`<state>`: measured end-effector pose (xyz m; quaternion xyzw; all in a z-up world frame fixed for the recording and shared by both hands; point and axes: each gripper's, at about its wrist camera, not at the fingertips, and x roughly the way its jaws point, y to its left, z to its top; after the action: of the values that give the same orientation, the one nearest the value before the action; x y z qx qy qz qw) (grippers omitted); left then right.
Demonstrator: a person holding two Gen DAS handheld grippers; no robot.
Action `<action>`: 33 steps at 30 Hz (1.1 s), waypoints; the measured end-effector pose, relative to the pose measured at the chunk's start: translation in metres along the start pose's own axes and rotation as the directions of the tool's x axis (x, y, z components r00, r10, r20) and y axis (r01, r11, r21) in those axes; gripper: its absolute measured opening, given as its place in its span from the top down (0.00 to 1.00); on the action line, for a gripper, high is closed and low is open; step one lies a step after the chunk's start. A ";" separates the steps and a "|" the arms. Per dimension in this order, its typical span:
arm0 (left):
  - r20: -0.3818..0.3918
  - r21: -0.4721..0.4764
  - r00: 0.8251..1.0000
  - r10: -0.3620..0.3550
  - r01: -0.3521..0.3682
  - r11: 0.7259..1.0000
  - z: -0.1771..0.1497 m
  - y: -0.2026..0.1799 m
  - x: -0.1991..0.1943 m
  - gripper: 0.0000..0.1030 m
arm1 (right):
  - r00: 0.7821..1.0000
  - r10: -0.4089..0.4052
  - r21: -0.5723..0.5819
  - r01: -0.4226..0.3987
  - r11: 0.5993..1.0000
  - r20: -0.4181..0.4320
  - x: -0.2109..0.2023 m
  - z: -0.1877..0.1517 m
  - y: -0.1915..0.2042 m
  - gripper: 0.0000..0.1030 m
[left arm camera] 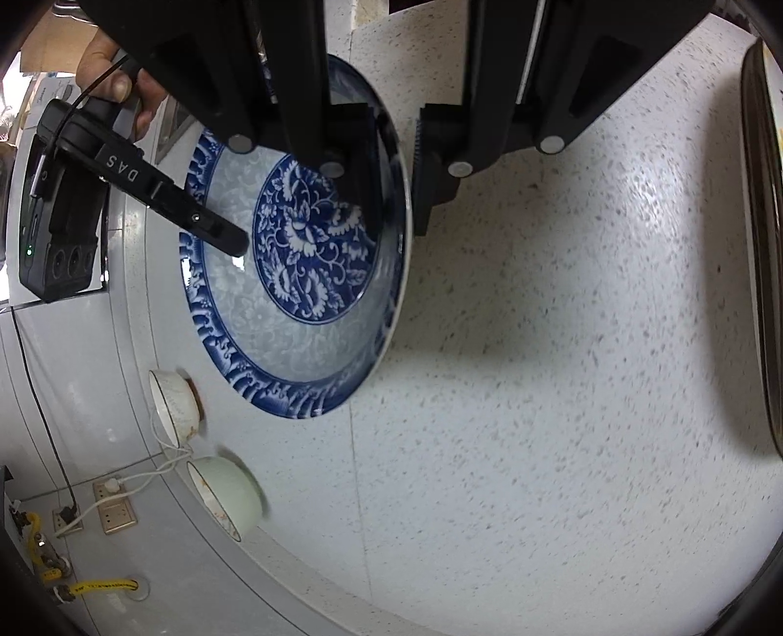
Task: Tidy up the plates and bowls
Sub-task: 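Carry the blue-and-white plate beside the bear stack and set it down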
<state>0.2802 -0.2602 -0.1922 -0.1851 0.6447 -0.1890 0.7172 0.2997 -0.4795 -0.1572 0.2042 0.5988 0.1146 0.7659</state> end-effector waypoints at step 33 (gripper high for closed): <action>0.253 0.064 0.967 0.013 -0.030 0.997 0.047 -0.033 -0.074 0.43 | 0.989 0.026 -0.056 -0.018 0.998 0.145 -0.045 0.031 -0.012 0.67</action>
<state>0.3185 -0.2499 -0.1073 -0.1761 0.5435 -0.1778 0.8012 0.3175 -0.5147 -0.1176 0.1974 0.5355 0.1240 0.8117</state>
